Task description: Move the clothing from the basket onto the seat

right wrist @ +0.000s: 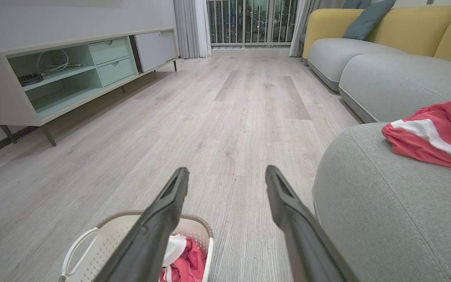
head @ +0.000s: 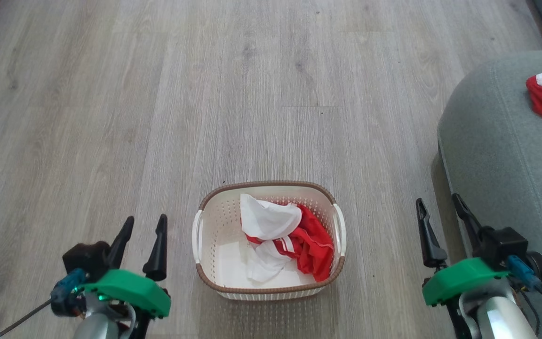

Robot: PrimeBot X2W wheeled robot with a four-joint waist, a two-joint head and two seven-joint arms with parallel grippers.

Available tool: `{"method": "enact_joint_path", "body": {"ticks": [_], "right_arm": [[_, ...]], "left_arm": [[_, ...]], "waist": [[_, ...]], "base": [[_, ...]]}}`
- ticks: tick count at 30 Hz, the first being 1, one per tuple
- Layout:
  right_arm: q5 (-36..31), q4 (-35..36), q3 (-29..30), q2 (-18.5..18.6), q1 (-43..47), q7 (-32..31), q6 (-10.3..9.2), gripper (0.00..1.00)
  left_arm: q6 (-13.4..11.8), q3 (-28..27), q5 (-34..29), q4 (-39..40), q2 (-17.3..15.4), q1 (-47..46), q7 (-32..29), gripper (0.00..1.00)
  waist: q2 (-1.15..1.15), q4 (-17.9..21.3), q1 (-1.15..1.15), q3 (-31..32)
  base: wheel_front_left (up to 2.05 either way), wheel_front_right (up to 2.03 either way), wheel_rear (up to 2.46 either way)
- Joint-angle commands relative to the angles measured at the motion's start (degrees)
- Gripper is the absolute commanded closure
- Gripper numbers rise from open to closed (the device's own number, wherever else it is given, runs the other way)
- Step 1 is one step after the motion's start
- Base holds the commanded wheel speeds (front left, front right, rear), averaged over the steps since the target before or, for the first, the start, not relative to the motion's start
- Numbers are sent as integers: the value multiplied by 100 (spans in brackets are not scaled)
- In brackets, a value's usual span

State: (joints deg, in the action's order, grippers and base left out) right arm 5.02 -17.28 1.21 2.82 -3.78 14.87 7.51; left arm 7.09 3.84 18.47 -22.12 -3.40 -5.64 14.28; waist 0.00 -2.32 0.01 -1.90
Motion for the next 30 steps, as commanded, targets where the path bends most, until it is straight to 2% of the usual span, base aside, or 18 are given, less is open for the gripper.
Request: {"method": "enact_joint_path", "body": {"ticks": [1, 30], "right_arm": [[-44, 144, -161, 7, -111, 13, -2, 0], [-26, 70, -166, 6, -101, 13, -2, 0]], "left_arm": [[31, -170, -44, 182, -5, -170, 72, 0], [39, -65, -56, 263, 20, -120, 72, 0]], "waist": [[0, 2, -1, -11], [0, -1, -1, 49]], "base": [[0, 0, 0], [0, 0, 0]]}}
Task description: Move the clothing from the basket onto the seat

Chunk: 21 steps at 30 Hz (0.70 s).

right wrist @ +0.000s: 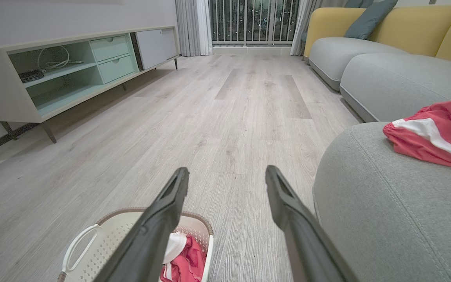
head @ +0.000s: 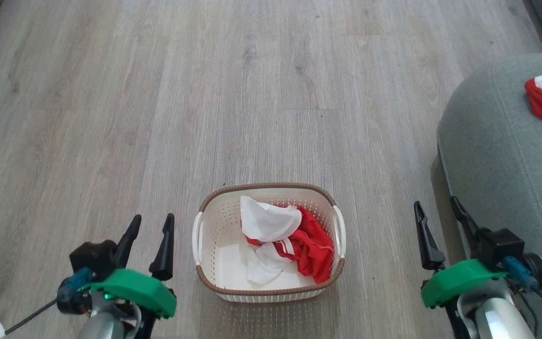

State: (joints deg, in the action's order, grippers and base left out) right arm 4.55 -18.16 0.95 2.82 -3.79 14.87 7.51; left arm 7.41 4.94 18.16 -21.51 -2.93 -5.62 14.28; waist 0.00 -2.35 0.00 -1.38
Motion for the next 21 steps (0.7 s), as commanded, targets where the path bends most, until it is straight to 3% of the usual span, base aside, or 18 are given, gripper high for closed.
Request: {"method": "enact_joint_path", "body": {"ticks": [1, 13, 21], "right_arm": [[23, 155, -143, 6, -99, 13, -2, 0], [36, 243, -141, 6, -222, 13, -2, 0], [-40, 478, -61, 6, -660, 13, -2, 0]], "left_arm": [[7, -174, -23, 203, -27, -121, 72, 0], [7, -173, -14, 232, -29, -245, 72, 0], [7, 139, 45, -50, -6, -864, 72, 0]], "waist": [[0, 4, 0, -3], [0, 57, 0, -327], [0, 271, 0, -1225]], "base": [[0, 0, 0], [0, 0, 0], [0, 0, 0]]}}
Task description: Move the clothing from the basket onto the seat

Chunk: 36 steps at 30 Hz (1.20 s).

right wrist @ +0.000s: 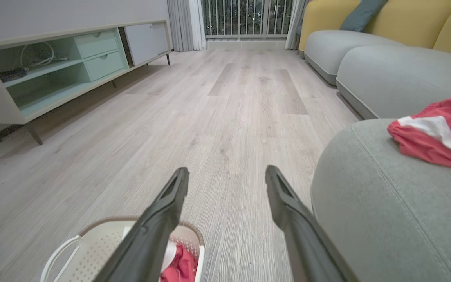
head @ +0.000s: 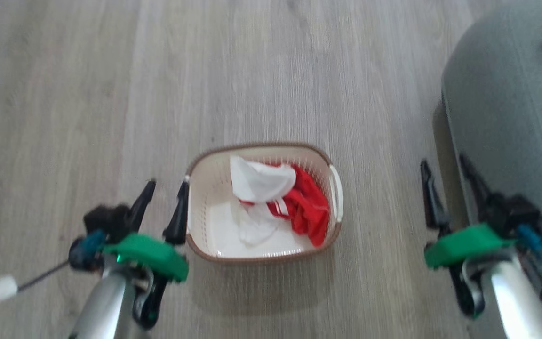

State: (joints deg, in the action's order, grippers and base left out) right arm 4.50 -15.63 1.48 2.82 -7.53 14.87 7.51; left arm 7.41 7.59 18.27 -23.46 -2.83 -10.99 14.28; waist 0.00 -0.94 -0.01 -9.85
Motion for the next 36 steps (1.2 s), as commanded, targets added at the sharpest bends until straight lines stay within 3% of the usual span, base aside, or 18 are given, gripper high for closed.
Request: {"method": "enact_joint_path", "body": {"ticks": [1, 11, 19, 31, 36], "right_arm": [[-46, 284, -102, 6, -377, 13, -2, 0], [-69, 992, -140, 6, -1564, 13, -2, 0], [255, 1295, -225, 6, -1994, 13, -2, 0], [898, 1484, -450, 6, -1834, 13, -2, 0], [976, 1509, -448, 6, -1741, 13, -2, 0]], "left_arm": [[7, -70, 40, 88, -14, -457, 72, 0], [-116, 578, -260, -813, -6, -2322, 72, 0], [-710, 1164, -204, -2250, -6, -3670, -595, 0], [-1353, 850, -63, -3771, -309, -4483, -524, 0], [-1424, 724, 48, -4095, -419, -4663, -423, 0]], "waist": [[0, 177, 1, -555], [0, 660, 1, -2759], [0, 1054, 1, -3751], [0, 1635, 1, -4101], [0, 1698, 1, -4159]], "base": [[0, 0, 0], [0, 0, 0], [0, 0, 0], [0, 0, 0], [0, 0, 0]]}}
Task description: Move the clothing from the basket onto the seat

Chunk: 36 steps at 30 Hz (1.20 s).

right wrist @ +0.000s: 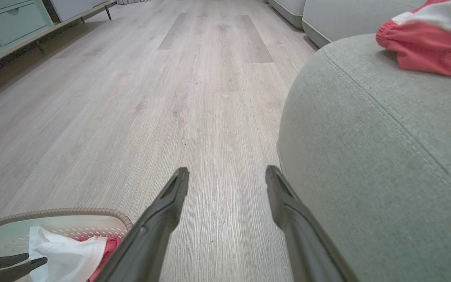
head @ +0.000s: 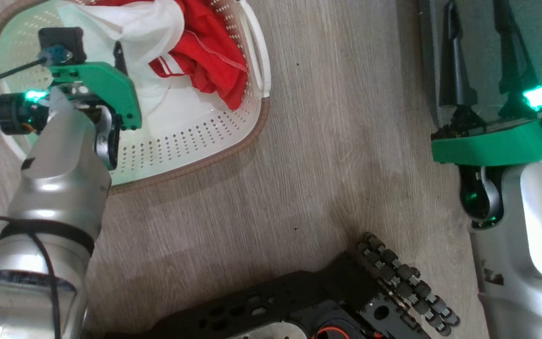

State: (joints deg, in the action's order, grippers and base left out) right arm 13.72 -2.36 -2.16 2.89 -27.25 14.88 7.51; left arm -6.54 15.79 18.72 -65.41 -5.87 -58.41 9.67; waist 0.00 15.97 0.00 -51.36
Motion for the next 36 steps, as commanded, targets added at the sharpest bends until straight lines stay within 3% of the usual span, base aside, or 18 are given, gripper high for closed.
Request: {"method": "enact_joint_path", "body": {"ticks": [1, 20, 21, 23, 26, 28, 30, 33, 36], "right_arm": [[66, 195, -85, -2, 244, 12, -2, 0], [293, 171, -245, -2, 270, 12, -2, 0], [305, 165, -243, -2, 273, 12, -2, 0], [315, 155, -242, -2, 274, 12, -2, 0], [321, 135, -239, -2, 278, 12, -2, 0], [318, 124, -227, -2, 278, 12, -2, 0], [312, 117, -214, -2, 278, 12, -2, 0], [297, 109, -193, -2, 278, 12, -2, 0], [269, 100, -155, -2, 274, 12, -2, 0]], "left_arm": [[-21, -104, 17, 33, -134, 37, 55, 0], [182, 131, 12, -599, -12, -527, 350, 0], [200, 160, -5, -603, -7, -548, 371, 5], [229, 196, -20, -608, 5, -585, 412, 50], [245, 218, -10, -606, 39, -629, 460, 51], [286, 222, 15, -586, 71, -646, 484, 41], [311, 237, 23, -577, 93, -660, 500, 55], [410, 274, 33, -576, 122, -674, 514, 100], [569, 312, 68, -575, 170, -672, 521, 100]], "waist": [[0, 16, 0, -23], [0, 171, 0, -218], [0, 178, 0, -232], [0, 186, 0, -256], [0, 192, 0, -274], [0, 190, 0, -277], [0, 182, 0, -276], [0, 171, 0, -272], [0, 133, 0, -261]], "base": [[0, 0, 0], [0, 0, 0], [0, 0, 0], [0, 0, 0], [0, 0, 0], [0, 0, 0], [0, 0, 0], [0, 0, 0], [0, 0, 0]]}}
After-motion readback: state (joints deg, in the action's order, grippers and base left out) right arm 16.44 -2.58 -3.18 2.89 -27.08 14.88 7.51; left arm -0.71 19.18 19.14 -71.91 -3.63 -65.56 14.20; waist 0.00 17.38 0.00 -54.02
